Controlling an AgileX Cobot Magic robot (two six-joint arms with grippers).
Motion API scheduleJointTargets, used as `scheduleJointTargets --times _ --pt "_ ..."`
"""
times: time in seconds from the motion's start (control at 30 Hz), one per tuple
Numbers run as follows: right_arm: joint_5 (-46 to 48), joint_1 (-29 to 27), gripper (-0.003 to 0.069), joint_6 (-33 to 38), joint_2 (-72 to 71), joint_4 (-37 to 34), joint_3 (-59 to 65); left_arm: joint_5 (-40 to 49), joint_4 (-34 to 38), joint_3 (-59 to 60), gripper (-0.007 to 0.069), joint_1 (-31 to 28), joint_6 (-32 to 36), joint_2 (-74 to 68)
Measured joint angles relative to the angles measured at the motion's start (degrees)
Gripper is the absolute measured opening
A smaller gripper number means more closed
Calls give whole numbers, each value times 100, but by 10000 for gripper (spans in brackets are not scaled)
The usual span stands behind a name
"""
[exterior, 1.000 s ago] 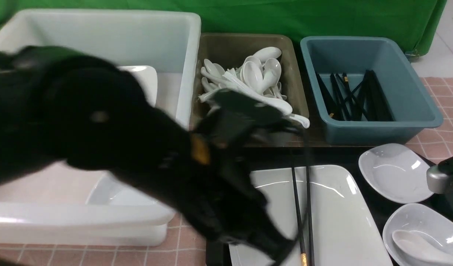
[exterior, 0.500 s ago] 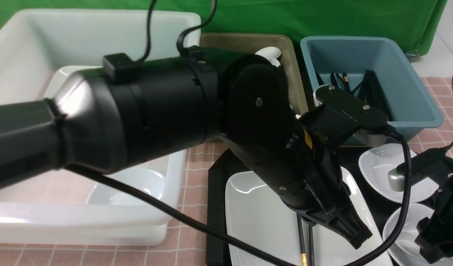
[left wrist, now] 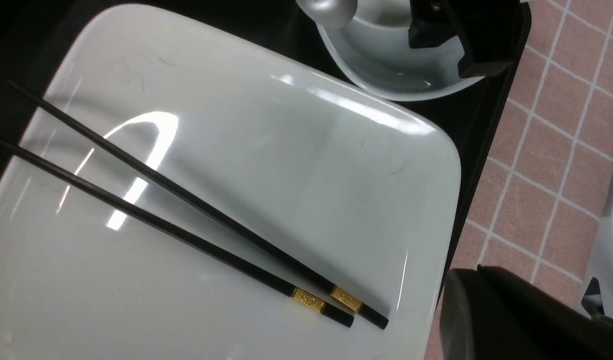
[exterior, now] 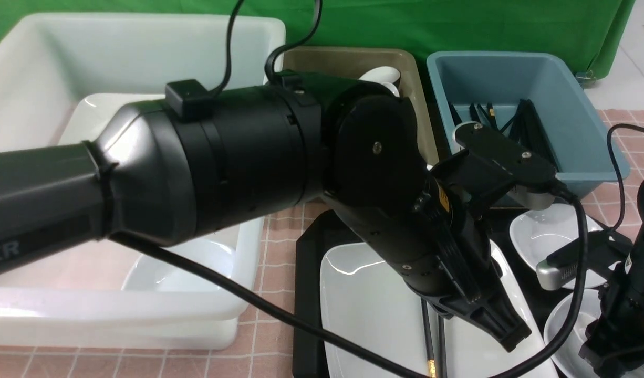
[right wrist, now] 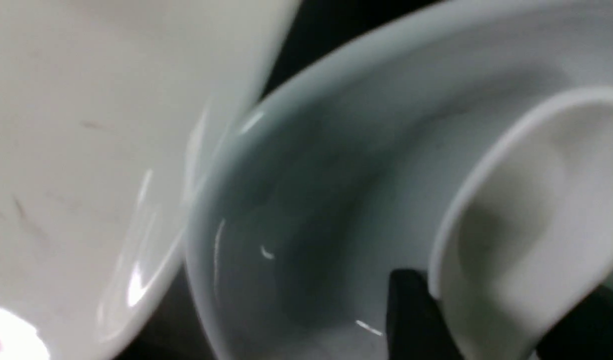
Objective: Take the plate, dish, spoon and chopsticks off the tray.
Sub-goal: Use the right arm to grab a soup spoon from the plate
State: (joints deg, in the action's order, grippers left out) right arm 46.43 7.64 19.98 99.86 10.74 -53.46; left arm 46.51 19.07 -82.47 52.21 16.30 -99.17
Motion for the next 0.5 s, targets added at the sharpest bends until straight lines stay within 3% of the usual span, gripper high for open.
scheduleJointTargets --times 0.27,0.5 --pt "878 0 366 -15 -216 -84 -734 -107 0 -29 -6 -37 -63 -1" --pt "1117 0 366 -14 -907 -1184 -1706 -164 14 -320 -6 -640 -190 194"
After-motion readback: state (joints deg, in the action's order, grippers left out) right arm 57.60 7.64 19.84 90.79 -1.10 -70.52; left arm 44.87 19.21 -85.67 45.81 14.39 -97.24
